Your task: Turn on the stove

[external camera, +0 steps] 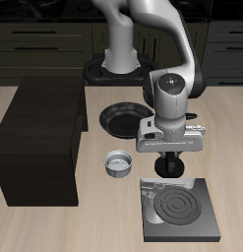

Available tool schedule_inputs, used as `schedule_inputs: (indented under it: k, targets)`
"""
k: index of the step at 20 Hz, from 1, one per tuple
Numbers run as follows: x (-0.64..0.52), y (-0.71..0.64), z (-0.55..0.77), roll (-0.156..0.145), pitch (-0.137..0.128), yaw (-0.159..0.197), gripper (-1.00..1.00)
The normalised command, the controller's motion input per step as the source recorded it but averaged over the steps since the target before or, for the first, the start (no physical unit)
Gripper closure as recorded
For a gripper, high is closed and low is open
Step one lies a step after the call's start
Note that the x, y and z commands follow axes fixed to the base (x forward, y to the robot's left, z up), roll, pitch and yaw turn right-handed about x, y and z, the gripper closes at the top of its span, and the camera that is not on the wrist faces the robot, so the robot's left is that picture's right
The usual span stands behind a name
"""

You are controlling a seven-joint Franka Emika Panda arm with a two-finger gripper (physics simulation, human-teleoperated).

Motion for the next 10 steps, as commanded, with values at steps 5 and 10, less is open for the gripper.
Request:
schedule_inputs:
  k: [5,10]
  targets:
    - [0.02,-0.10,0.05,0.004,0.003,-0.005,1.00]
    - [0.03,-0.05,-0.04,0.019,0.012,0.021,1.00]
